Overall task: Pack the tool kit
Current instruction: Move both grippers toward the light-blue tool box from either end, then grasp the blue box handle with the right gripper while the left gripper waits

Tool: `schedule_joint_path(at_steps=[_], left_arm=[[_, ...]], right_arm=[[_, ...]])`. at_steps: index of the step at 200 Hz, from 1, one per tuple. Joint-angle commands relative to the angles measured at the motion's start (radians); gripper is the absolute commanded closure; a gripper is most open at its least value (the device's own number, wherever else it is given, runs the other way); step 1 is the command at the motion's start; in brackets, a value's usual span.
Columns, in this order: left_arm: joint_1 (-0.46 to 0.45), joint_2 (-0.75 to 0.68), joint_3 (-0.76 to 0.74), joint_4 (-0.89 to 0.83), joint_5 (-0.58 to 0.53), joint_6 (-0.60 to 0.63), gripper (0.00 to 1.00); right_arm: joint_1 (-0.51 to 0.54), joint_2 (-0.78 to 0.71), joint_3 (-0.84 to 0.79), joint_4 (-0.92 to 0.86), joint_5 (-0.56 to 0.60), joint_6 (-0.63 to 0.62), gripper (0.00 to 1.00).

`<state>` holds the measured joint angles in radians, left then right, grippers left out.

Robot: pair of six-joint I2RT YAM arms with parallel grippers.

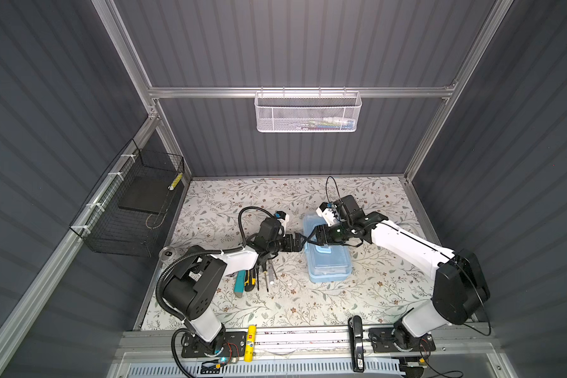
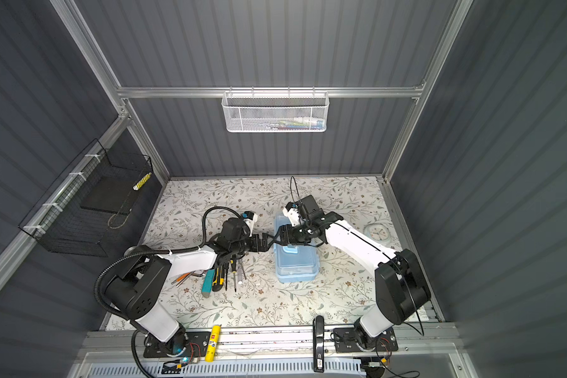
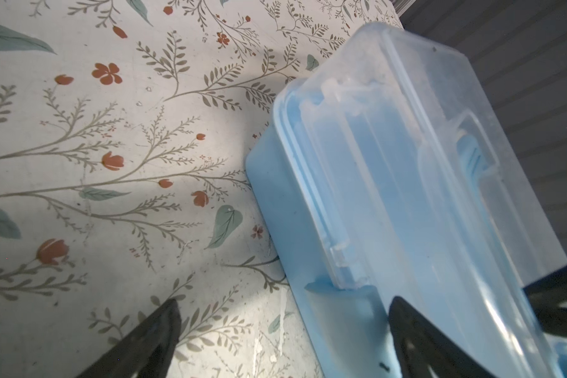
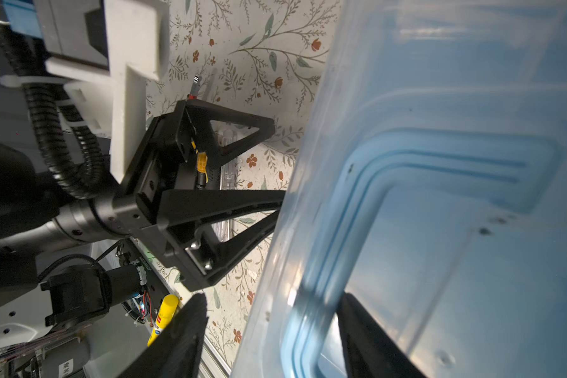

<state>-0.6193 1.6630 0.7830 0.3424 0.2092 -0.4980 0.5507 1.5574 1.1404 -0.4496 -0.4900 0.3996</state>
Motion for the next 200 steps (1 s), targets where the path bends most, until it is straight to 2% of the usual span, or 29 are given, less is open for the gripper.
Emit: schedule_joint_path(at_steps=[1, 24, 84, 127, 181, 200], left_arm=[[-0.015, 0.021, 0.034, -0.008, 0.009, 0.023, 0.01], [-0.016, 0.016, 0.031, -0.012, 0.004, 0.018, 0.0], [-0.02, -0.016, 0.037, -0.073, -0.043, 0.026, 0.0], [-0.02, -0.037, 0.018, -0.111, -0.09, 0.024, 0.01], [-0.02, -0.066, 0.021, -0.184, -0.155, 0.046, 0.01], [-0.02, -0.077, 0.018, -0.201, -0.172, 0.054, 0.01]], right_arm=[[0.008, 0.003, -0.06, 0.097, -0.176, -0.027, 0.35], [-0.005, -0.012, -0.098, 0.163, -0.291, -0.047, 0.35], [-0.113, -0.068, -0.221, 0.438, -0.547, 0.027, 0.39], [-0.207, -0.095, -0.35, 0.814, -0.745, 0.24, 0.39], [-0.317, -0.111, -0.466, 1.14, -0.811, 0.43, 0.44], [-0.347, -0.138, -0.486, 1.131, -0.791, 0.439, 0.45]])
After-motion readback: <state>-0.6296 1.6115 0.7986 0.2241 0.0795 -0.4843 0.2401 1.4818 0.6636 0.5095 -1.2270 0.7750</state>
